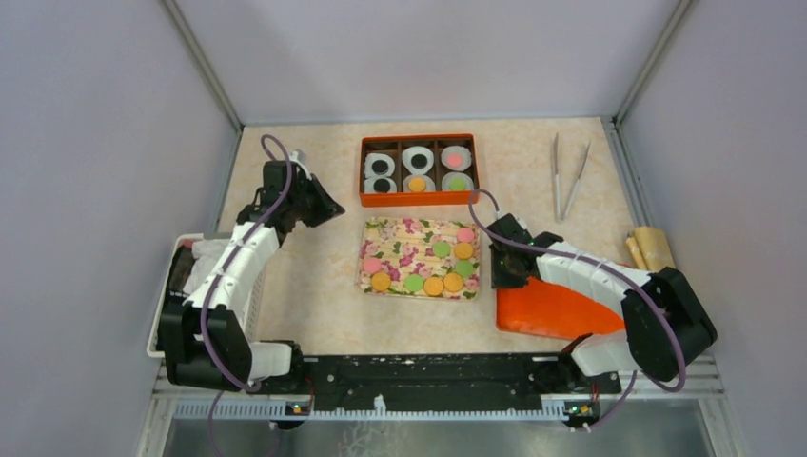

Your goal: Pack the cookies

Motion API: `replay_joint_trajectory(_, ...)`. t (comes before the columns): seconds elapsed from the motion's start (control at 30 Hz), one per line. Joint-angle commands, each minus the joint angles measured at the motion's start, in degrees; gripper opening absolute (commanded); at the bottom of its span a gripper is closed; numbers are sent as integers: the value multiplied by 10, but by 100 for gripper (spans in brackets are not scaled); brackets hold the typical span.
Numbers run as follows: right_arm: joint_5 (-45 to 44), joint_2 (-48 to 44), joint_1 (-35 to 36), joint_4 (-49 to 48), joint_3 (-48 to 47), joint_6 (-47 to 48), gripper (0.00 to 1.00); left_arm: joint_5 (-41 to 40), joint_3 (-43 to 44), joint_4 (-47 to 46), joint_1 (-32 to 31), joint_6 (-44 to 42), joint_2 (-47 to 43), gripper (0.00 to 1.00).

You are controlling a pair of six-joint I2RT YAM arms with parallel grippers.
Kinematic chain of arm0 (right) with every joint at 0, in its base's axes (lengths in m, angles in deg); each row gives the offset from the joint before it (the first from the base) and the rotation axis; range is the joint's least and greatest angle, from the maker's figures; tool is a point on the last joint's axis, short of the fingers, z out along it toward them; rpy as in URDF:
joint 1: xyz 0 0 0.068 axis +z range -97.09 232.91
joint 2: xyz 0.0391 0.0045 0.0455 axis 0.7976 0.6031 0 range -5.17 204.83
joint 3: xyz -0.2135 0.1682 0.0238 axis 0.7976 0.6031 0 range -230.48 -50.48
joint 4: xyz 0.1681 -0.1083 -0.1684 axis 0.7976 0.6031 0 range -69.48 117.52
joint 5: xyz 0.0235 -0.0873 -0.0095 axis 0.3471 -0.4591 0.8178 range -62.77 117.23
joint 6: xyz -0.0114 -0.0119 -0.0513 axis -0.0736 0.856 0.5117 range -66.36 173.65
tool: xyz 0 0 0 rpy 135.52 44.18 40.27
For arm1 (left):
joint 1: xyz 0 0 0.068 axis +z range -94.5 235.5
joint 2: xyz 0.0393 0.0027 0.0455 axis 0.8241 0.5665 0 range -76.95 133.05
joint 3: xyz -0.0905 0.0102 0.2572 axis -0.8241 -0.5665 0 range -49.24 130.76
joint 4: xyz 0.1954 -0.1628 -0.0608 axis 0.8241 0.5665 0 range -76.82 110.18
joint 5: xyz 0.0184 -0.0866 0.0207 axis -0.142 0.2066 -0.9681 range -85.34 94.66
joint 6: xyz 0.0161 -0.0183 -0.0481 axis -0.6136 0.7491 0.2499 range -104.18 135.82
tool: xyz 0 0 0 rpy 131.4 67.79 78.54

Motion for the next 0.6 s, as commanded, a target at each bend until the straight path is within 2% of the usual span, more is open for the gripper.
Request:
replay_joint_trajectory(0.0,6,12,5,-35,17,-16,24,10,-9,-22,-2,-4,-7,14)
replay_joint_trajectory(0.27,-1,30,7,-46,29,-16,19,37,-14,-43,-2,-13,-7,14)
replay_joint_trajectory(0.43,-21,38,24,-38,24,-18,3,86,-18,-67,-3,-17,-8,16)
replay_joint_trajectory(0.57,-45,21,50,3,1,-13,0,129,-27,-97,-5,-20,-13,18)
